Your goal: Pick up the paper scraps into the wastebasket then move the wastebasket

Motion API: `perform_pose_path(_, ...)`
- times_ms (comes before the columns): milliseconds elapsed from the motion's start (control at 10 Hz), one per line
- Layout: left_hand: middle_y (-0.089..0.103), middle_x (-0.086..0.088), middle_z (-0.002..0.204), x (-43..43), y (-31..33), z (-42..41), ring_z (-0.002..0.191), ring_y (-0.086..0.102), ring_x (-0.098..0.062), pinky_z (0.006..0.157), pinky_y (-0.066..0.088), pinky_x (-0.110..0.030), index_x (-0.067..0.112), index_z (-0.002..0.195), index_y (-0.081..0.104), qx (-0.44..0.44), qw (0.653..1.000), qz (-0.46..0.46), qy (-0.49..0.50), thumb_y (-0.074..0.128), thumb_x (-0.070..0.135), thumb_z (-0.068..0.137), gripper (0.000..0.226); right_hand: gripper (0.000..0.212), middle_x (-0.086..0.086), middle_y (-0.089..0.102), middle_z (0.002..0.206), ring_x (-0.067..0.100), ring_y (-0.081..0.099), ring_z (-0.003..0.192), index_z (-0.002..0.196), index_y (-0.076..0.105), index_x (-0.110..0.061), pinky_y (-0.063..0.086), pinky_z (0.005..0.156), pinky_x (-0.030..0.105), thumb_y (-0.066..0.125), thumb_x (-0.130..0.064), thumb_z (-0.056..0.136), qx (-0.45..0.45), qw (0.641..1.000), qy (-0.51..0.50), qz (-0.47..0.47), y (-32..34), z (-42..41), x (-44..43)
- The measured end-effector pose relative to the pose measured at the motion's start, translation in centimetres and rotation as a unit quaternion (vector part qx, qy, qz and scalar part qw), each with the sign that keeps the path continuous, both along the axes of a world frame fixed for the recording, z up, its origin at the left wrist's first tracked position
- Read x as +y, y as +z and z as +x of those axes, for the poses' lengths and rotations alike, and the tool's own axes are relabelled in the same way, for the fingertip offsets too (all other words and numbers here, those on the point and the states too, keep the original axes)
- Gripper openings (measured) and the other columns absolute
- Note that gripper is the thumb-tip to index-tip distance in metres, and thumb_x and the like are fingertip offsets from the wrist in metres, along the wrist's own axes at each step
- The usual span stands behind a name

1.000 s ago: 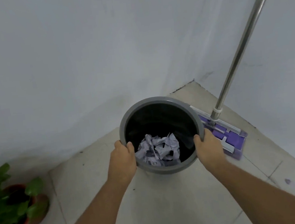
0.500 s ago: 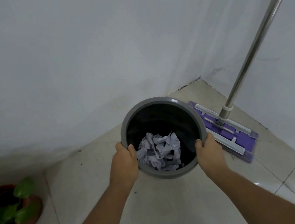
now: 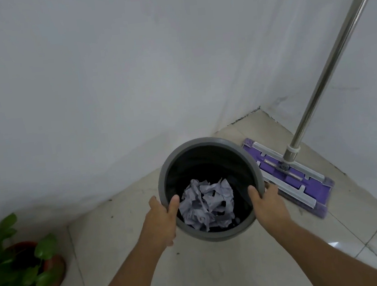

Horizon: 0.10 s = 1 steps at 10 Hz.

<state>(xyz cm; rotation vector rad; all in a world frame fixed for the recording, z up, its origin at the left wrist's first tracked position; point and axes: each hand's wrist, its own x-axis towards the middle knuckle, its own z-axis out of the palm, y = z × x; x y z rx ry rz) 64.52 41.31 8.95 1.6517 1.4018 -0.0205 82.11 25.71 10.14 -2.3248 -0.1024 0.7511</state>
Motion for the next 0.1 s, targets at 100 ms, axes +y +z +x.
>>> perform_pose_path(100, 0.062, -0.025, 0.118, 0.10, 1.77, -1.07, 0.078, 0.067, -0.032, 0.050, 0.053, -0.032, 0.009, 0.152, 0.013, 0.036, 0.999, -0.022, 0.011, 0.039, 0.062, 0.091, 0.084, 0.066, 0.024, 0.055, 0.129, 0.037, 0.057, 0.109, 0.140, 0.035, 0.002, 0.050, 0.088, 0.045, 0.052, -0.042, 0.094, -0.014, 0.999, -0.015, -0.047, 1.71, 0.57, -0.40)
